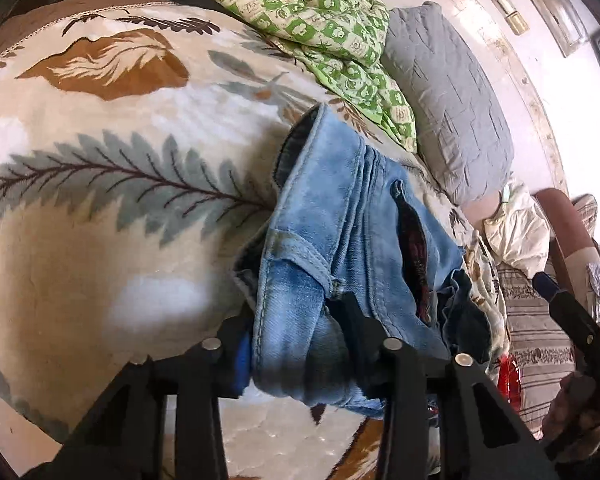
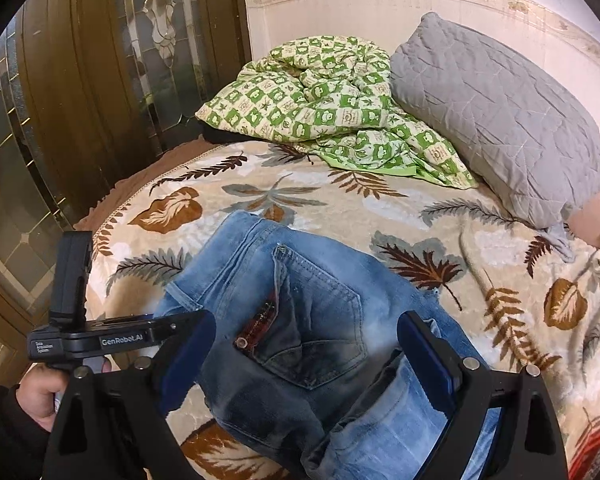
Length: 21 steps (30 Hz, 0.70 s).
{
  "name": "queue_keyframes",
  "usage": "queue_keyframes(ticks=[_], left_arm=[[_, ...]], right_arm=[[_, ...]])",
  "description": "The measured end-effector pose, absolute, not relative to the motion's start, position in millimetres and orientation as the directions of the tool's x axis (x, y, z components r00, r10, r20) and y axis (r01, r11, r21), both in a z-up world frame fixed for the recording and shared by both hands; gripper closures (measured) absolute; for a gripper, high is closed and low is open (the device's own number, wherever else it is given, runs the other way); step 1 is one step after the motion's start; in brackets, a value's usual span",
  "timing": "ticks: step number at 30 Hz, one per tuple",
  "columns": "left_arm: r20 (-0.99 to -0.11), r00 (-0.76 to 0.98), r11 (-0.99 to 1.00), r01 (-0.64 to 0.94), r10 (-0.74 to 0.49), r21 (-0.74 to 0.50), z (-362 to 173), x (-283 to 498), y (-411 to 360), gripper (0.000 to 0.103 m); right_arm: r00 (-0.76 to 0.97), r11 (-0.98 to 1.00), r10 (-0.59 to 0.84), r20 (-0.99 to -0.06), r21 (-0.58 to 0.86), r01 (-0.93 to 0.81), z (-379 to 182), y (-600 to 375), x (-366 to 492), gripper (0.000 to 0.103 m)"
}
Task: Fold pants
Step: 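Grasp the folded jeans edge with the left gripper while the right gripper grasps the waistband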
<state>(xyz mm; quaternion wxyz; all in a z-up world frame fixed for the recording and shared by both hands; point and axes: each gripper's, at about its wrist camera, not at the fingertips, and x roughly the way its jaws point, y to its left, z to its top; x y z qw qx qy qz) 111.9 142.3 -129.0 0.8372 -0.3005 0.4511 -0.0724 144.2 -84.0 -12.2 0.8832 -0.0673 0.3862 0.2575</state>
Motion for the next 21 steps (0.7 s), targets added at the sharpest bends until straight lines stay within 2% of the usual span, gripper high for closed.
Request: queue_keyframes(ticks=[7, 9, 11, 12, 16, 21], left_arm=[[-0.711, 0.564, 0.801, -0.138, -0.420, -0.582, -128.8, 113.1, 147.5, 0.063], [-0.706, 0.557, 0.790, -0.135, -0.438, -0.597, -128.8, 116.7, 149.6, 0.061], [-0.692, 0.555, 0.771, -0.135, -0.461, -0.622, -124.5, 116.3, 155.5, 0.048], [-0.684, 0.556, 0.761, -0.134, -0.472, -0.635, -121.4, 117.0, 159.1, 0.046], [-0.692, 0.578, 0.800, -0.110, -0.431, -0.590, -101.0, 130.3, 170.7, 0.030], [-0.713, 0.532, 0.815, -0.072, -0.457, -0.576, -89.8, 165.9, 176.3, 0.027]], right_arm=[[0.524, 0.841, 0.410, -0.747, 0.088, -0.534, -23.0, -71.4, 147.2, 0.009], [0.514, 0.833, 0.409, -0.754, 0.079, -0.547, -25.6, -66.4, 145.8, 0.009], [0.504, 0.818, 0.413, -0.758, 0.064, -0.572, -27.6, -60.1, 142.2, 0.009], [0.503, 0.812, 0.413, -0.759, 0.057, -0.580, -28.0, -57.7, 140.2, 0.009], [0.495, 0.781, 0.419, -0.761, 0.024, -0.623, -32.7, -45.3, 125.1, 0.009], [0.483, 0.732, 0.402, -0.778, -0.044, -0.680, -51.6, -18.7, 96.8, 0.009]])
